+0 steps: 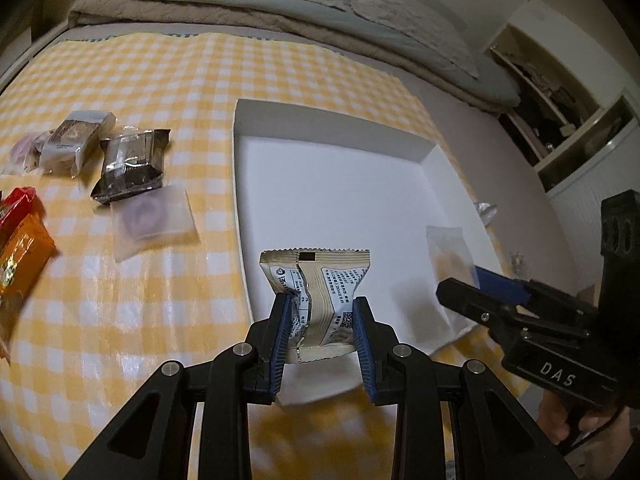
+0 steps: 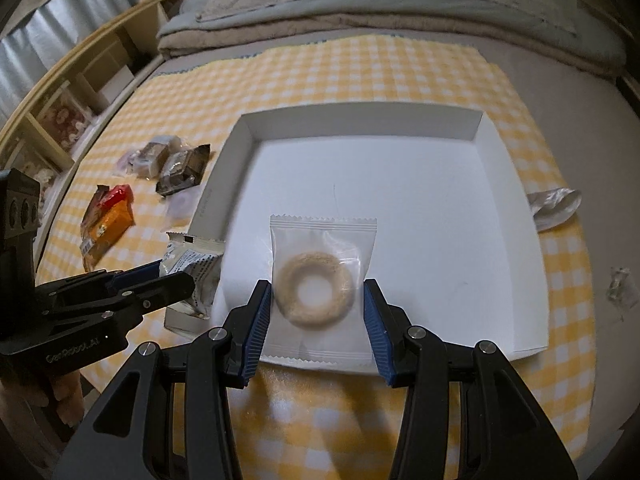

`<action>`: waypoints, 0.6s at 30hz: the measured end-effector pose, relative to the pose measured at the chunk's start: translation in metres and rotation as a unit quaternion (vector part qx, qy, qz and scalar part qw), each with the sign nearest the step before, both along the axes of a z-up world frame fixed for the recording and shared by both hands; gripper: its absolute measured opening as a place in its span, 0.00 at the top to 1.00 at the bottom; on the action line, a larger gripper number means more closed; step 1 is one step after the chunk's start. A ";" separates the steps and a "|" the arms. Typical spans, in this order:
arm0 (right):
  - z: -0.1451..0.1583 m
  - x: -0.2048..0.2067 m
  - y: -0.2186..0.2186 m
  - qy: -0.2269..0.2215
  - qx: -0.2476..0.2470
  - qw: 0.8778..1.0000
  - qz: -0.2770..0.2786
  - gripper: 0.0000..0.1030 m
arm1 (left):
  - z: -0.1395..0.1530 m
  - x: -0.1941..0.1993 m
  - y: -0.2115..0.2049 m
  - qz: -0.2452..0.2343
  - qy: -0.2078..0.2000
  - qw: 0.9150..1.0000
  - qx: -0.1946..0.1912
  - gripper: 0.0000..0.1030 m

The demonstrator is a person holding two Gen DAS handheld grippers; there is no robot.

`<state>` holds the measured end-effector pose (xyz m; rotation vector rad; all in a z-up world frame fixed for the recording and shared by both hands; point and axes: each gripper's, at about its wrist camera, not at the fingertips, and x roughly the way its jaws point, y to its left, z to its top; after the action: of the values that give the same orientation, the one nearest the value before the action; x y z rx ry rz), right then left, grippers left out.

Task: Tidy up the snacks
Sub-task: 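Carry both packets to the white tray and open both tools to release them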

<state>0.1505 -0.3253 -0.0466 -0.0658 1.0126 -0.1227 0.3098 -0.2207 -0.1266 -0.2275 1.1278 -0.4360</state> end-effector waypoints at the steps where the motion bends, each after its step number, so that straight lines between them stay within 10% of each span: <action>1: -0.001 0.002 0.000 -0.001 0.003 1.000 -0.002 0.55 | -0.001 0.001 0.000 0.001 0.001 1.000 0.000 0.69; 11: -0.003 0.009 0.000 -0.010 -0.009 1.000 -0.011 0.49 | 0.002 -0.016 0.009 -0.012 -0.018 1.000 0.021 0.45; 15: -0.005 0.010 0.000 -0.005 0.000 1.000 -0.013 0.14 | 0.006 -0.027 0.011 -0.017 -0.021 0.999 0.034 0.35; 18: -0.006 0.006 -0.001 -0.008 0.000 1.000 -0.016 0.07 | 0.009 -0.033 0.013 -0.018 -0.024 0.999 0.043 0.29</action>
<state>0.1561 -0.3261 -0.0524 -0.0489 0.9971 -0.1535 0.2770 -0.2078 -0.1178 -0.1205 1.1026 -0.4213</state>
